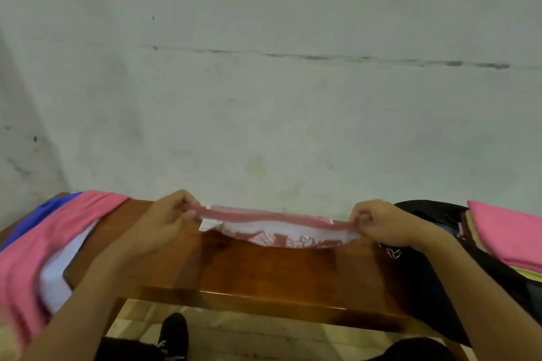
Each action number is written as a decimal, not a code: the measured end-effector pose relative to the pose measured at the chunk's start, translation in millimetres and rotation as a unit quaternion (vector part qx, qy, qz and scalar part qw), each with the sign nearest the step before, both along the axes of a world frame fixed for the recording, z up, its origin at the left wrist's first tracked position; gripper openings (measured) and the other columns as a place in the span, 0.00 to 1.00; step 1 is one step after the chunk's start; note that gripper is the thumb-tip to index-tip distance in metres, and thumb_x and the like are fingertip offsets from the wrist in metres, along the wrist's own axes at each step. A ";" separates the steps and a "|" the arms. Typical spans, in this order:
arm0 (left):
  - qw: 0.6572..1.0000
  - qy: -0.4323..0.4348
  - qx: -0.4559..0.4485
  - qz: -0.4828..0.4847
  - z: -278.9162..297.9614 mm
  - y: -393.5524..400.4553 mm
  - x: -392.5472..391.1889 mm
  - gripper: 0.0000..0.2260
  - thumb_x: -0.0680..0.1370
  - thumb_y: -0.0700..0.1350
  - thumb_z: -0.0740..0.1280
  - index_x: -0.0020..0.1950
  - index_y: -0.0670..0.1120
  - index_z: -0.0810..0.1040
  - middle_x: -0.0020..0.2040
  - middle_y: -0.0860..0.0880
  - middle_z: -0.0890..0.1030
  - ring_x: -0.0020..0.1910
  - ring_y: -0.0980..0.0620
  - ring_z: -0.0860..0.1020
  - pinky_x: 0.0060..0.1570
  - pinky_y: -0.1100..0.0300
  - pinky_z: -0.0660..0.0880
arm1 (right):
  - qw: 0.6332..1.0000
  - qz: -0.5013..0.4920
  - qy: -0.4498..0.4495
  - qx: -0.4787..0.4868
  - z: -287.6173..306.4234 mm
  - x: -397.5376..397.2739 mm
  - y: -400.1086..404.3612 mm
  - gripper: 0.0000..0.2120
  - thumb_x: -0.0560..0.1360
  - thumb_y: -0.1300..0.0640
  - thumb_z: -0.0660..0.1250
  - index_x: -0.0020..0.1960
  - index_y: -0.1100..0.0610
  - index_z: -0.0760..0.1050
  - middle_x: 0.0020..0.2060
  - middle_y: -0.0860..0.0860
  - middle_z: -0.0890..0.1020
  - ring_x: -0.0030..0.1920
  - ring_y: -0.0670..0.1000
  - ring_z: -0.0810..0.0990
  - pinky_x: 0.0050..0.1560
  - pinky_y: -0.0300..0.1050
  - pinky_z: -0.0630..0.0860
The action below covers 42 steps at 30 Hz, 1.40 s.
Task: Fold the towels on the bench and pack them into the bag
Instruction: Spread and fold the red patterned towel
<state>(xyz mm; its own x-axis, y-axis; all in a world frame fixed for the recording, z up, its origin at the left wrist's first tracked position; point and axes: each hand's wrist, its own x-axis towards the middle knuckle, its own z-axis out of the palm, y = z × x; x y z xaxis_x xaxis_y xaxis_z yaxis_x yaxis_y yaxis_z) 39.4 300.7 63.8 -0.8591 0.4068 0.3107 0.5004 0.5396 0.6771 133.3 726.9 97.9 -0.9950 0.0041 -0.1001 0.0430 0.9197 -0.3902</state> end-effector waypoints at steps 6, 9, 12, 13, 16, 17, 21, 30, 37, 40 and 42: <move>0.977 -0.189 -0.074 -0.069 -56.5 -16.7 30.9 0.02 0.79 0.39 0.68 0.47 0.45 0.79 0.46 0.49 0.84 0.48 0.51 0.82 0.55 0.46 0.79 | 0.979 0.106 -0.172 -0.012 -61.9 28.3 -5.0 0.09 0.77 0.62 0.67 0.52 0.53 0.83 0.49 0.46 0.85 0.48 0.42 0.83 0.56 0.42 0.80; 0.978 -0.191 -0.057 -0.056 -62.6 -17.1 26.4 0.07 0.79 0.37 0.67 0.45 0.48 0.80 0.44 0.49 0.83 0.46 0.50 0.82 0.51 0.46 0.80 | 0.980 0.111 -0.161 -0.026 -81.3 27.2 -4.3 0.10 0.78 0.59 0.66 0.53 0.48 0.84 0.49 0.43 0.84 0.49 0.42 0.82 0.56 0.41 0.80; 0.982 -0.190 0.011 -0.023 -67.4 -3.1 20.1 0.08 0.81 0.39 0.64 0.47 0.50 0.78 0.48 0.47 0.81 0.48 0.47 0.82 0.42 0.51 0.83 | 0.988 0.075 -0.108 -0.074 -92.1 21.2 -10.9 0.08 0.79 0.59 0.65 0.48 0.51 0.83 0.44 0.45 0.84 0.44 0.45 0.82 0.51 0.44 0.81; 0.983 -0.180 0.039 -0.002 -68.2 4.4 19.3 0.05 0.81 0.40 0.62 0.49 0.48 0.77 0.50 0.47 0.80 0.49 0.47 0.82 0.39 0.54 0.82 | 0.990 0.041 -0.074 -0.109 -94.3 18.6 -15.1 0.08 0.79 0.59 0.64 0.47 0.56 0.82 0.43 0.49 0.84 0.41 0.46 0.82 0.46 0.46 0.82; 0.985 -0.112 0.115 0.065 -68.5 25.4 20.6 0.04 0.83 0.44 0.58 0.52 0.47 0.72 0.52 0.48 0.78 0.47 0.48 0.82 0.31 0.61 0.80 | 0.974 -0.081 0.060 -0.203 -100.7 15.2 -27.0 0.09 0.82 0.58 0.60 0.46 0.59 0.75 0.44 0.55 0.81 0.40 0.49 0.81 0.35 0.42 0.81; 0.983 -0.098 0.131 0.077 -70.8 29.6 19.4 0.04 0.83 0.46 0.58 0.53 0.49 0.71 0.52 0.48 0.78 0.47 0.47 0.82 0.30 0.61 0.80 | 0.964 -0.105 0.087 -0.230 -104.5 14.0 -29.9 0.09 0.83 0.57 0.58 0.47 0.57 0.73 0.45 0.54 0.81 0.43 0.51 0.82 0.35 0.44 0.82; 0.983 -0.118 0.101 0.096 -88.8 28.2 10.2 0.04 0.79 0.55 0.55 0.52 0.60 0.67 0.53 0.50 0.79 0.47 0.48 0.83 0.32 0.60 0.81 | 0.953 -0.128 0.089 -0.258 -124.6 14.9 -33.2 0.08 0.84 0.50 0.53 0.56 0.51 0.67 0.47 0.52 0.82 0.45 0.51 0.85 0.37 0.48 0.84; 0.986 -0.120 0.097 0.061 -97.5 29.6 20.5 0.08 0.76 0.55 0.56 0.52 0.55 0.68 0.43 0.49 0.82 0.39 0.55 0.84 0.28 0.61 0.79 | 0.968 -0.112 0.092 -0.206 -135.2 24.9 -34.8 0.09 0.83 0.46 0.51 0.58 0.49 0.65 0.39 0.55 0.82 0.37 0.49 0.85 0.33 0.50 0.83; 0.980 -0.046 0.131 0.145 -95.3 35.2 7.9 0.11 0.78 0.56 0.56 0.57 0.52 0.67 0.43 0.51 0.81 0.36 0.53 0.84 0.28 0.62 0.80 | 0.935 -0.163 0.200 -0.243 -132.2 10.5 -43.0 0.15 0.80 0.44 0.52 0.60 0.52 0.67 0.38 0.55 0.81 0.35 0.47 0.85 0.30 0.40 0.80; 0.982 -0.067 0.076 0.160 -101.0 40.4 3.6 0.15 0.76 0.59 0.54 0.57 0.53 0.66 0.44 0.53 0.79 0.37 0.53 0.83 0.31 0.58 0.81 | 0.949 -0.184 0.169 -0.194 -138.2 -2.2 -41.7 0.15 0.81 0.42 0.51 0.57 0.52 0.67 0.36 0.53 0.81 0.32 0.48 0.84 0.30 0.47 0.82; 0.982 -0.064 0.022 0.177 -103.1 43.3 0.4 0.18 0.74 0.61 0.52 0.58 0.52 0.66 0.43 0.54 0.78 0.38 0.54 0.82 0.33 0.55 0.82 | 0.962 -0.188 0.153 -0.127 -138.4 -7.6 -42.2 0.15 0.80 0.40 0.47 0.56 0.48 0.64 0.34 0.51 0.80 0.30 0.48 0.82 0.29 0.45 0.81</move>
<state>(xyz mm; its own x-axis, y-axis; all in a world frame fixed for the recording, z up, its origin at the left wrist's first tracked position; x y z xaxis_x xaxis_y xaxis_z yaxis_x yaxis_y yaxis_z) 39.8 344.0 -39.2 -0.9774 0.0635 0.2018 0.1957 0.6335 0.7486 125.7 684.8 -40.6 -0.9106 0.3843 0.1520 0.2020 0.7347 -0.6476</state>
